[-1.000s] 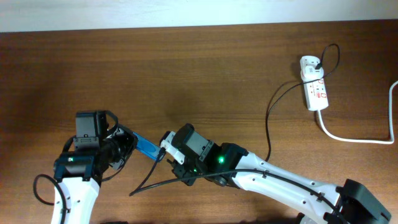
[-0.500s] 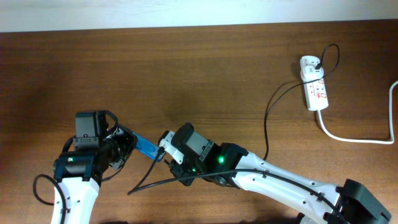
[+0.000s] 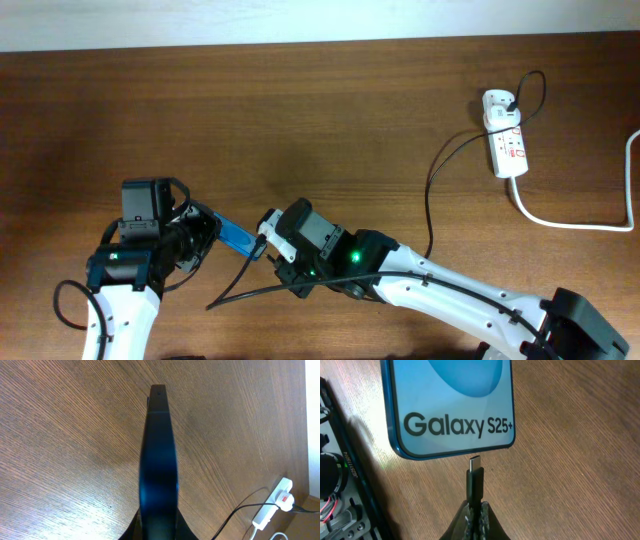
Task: Plug charger to phone and switch on socket
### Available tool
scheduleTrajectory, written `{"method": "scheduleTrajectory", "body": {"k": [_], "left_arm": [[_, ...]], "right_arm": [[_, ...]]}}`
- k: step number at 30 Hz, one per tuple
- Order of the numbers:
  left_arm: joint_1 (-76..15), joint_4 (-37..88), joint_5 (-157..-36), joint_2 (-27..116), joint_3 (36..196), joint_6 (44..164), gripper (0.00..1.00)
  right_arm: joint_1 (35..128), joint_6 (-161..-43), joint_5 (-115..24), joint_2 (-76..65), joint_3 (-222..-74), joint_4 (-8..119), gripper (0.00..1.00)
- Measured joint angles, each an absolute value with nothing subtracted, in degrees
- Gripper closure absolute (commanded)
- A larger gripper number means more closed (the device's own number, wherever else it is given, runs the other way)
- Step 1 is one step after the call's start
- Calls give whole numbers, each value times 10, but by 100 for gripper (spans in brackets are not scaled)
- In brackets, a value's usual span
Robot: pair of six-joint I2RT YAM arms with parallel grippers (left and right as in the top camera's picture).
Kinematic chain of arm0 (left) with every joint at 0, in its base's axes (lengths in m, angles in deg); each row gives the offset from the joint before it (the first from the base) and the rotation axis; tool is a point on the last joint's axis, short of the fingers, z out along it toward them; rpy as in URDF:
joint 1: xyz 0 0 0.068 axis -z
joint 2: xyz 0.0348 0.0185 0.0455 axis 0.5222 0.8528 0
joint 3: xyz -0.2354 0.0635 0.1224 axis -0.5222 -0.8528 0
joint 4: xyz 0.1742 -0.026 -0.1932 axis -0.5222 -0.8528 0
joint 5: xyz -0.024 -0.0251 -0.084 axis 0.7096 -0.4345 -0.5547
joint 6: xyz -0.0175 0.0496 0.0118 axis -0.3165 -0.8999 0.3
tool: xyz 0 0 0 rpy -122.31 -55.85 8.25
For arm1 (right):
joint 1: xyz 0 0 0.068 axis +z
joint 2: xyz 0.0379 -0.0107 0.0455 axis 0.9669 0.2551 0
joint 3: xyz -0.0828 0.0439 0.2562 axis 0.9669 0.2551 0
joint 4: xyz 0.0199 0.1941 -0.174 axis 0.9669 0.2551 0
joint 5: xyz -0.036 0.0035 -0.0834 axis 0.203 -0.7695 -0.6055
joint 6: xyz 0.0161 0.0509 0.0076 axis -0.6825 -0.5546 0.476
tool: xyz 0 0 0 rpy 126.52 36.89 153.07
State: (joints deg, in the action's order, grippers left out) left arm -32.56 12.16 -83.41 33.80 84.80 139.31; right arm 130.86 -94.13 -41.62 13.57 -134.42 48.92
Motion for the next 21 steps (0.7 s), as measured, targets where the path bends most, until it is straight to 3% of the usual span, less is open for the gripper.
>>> {"method": "scheduleTrajectory", "body": {"k": [21], "left_arm": [[-326,122,-834,338,848,1393,100]], "right_arm": [[1309,-941,-415,136,-1344,481,96]]}}
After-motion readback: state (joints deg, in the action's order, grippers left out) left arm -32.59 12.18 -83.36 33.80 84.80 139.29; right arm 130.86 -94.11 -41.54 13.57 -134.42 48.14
